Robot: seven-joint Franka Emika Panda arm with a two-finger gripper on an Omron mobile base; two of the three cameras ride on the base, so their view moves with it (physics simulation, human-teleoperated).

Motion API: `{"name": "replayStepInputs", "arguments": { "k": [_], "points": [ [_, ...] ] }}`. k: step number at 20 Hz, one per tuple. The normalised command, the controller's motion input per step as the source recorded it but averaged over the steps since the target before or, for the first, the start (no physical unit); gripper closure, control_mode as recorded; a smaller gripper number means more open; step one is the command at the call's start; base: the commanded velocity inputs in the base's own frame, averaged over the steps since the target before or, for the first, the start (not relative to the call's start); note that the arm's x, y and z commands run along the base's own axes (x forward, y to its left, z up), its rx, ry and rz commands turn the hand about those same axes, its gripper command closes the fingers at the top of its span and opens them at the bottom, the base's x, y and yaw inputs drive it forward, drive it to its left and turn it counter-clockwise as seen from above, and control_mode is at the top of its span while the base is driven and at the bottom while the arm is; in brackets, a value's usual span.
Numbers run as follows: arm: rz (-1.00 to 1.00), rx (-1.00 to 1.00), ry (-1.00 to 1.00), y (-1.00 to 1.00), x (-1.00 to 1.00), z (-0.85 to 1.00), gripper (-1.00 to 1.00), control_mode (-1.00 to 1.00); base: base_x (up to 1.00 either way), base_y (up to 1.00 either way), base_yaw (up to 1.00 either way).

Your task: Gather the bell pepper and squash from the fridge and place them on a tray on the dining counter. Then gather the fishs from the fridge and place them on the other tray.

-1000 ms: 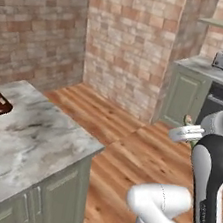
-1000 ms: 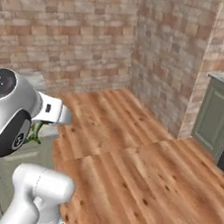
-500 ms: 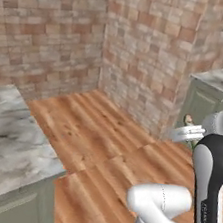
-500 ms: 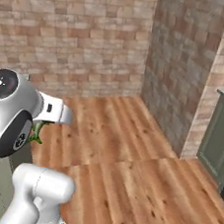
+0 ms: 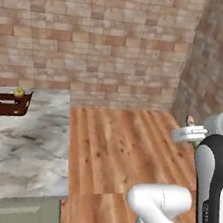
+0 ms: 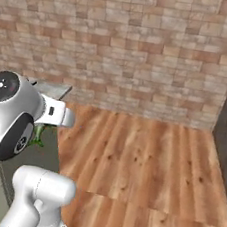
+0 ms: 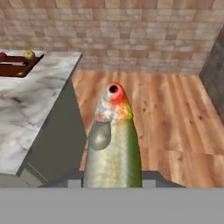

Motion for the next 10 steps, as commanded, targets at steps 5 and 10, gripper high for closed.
{"name": "replayStepInputs", "arguments": {
  "k": [5, 10],
  "points": [
    [0.0, 0.0, 0.0, 0.0, 0.0, 0.0, 1.0, 1.0, 0.77, -0.38, 0.75],
    [0.0, 0.0, 0.0, 0.0, 0.0, 0.0, 1.0, 1.0, 0.97, -1.0, 0.28]
  ]
}}
